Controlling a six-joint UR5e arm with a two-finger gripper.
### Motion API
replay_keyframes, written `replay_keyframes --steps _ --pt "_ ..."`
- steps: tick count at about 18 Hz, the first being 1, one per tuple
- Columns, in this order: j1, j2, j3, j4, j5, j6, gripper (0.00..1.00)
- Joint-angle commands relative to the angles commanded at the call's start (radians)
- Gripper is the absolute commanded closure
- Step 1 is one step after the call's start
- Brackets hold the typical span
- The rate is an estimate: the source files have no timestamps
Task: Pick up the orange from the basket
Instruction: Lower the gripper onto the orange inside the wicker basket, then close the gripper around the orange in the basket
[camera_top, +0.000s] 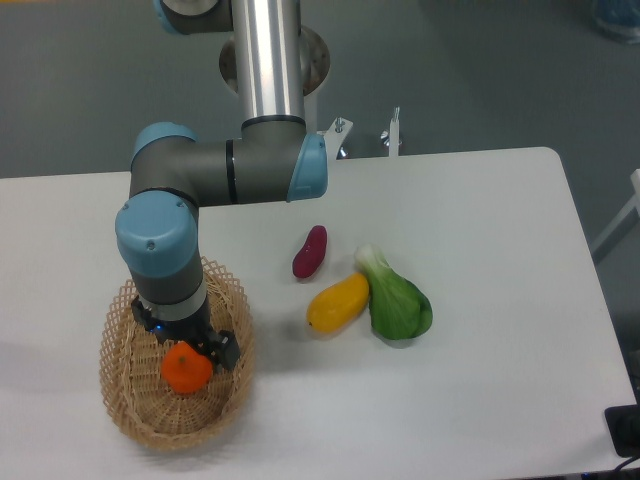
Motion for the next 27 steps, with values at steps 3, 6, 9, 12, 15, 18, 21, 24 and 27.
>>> replay_keyframes --steps 3,6,9,12,15,18,21,24,27 --pt "0.0 0.0 -0.002 0.0 -0.002 0.0 0.0" --pt "0.0 0.008 -0.009 0.002 -0.002 0.0 0.0" --pt "0.0 0.002 -0.011 0.005 0.0 -0.002 0.0" --pt "-0.002 -0.009 -0.012 0.006 -0.002 -0.012 0.0" --pt "-0.006 -0.031 -0.012 0.017 -0.002 -0.044 0.0" --pt "-0.014 -0.058 -0.021 0.057 -0.002 -0.075 0.0" --pt "-0.014 -0.063 -0.023 0.064 -0.006 -0.078 0.0" --pt "-0.02 -0.061 -0.046 0.074 -0.008 -0.074 0.0" --pt "-0.037 -0.084 -0.049 0.075 -0.003 -0.08 0.0"
